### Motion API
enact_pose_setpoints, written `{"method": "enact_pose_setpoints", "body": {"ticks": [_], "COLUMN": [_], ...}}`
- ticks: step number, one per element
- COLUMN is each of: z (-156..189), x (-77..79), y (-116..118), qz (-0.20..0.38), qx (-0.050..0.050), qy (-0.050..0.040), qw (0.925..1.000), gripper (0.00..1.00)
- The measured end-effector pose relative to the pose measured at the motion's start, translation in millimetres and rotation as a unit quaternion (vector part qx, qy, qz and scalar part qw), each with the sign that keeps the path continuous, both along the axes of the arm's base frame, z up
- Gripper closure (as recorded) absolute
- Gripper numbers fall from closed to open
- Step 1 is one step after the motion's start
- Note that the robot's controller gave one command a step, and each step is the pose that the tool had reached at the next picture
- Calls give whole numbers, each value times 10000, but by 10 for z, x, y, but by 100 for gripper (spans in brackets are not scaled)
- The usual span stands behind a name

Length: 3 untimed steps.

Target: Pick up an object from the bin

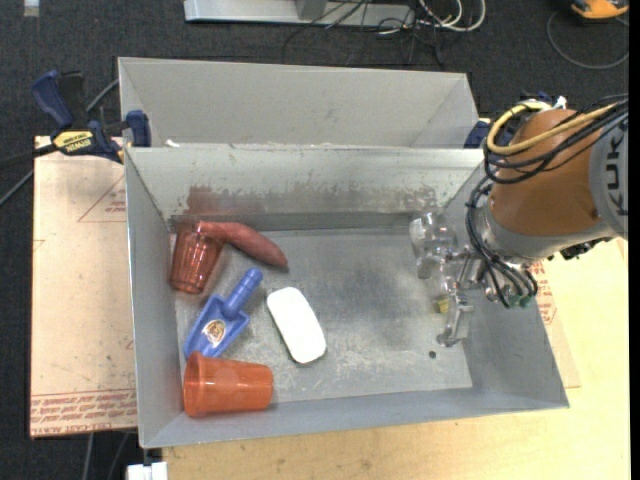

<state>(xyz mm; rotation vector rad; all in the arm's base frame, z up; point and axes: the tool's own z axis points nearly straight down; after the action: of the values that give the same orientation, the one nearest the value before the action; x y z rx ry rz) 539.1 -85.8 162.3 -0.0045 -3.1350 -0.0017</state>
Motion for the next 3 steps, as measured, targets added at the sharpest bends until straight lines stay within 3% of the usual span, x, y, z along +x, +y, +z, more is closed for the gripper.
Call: {"method": "enact_pose_setpoints", "body": {"ticks": [1,2,3], "z": [45,-769,4], "x": [18,654,497], "y": [6,-503,-451], "qz": [16,2587,1768], "qx": [-4,17,-6], "qy": [-39,-55,-80], "qw": [10000,9659,9842], "gripper": [0,0,0]}}
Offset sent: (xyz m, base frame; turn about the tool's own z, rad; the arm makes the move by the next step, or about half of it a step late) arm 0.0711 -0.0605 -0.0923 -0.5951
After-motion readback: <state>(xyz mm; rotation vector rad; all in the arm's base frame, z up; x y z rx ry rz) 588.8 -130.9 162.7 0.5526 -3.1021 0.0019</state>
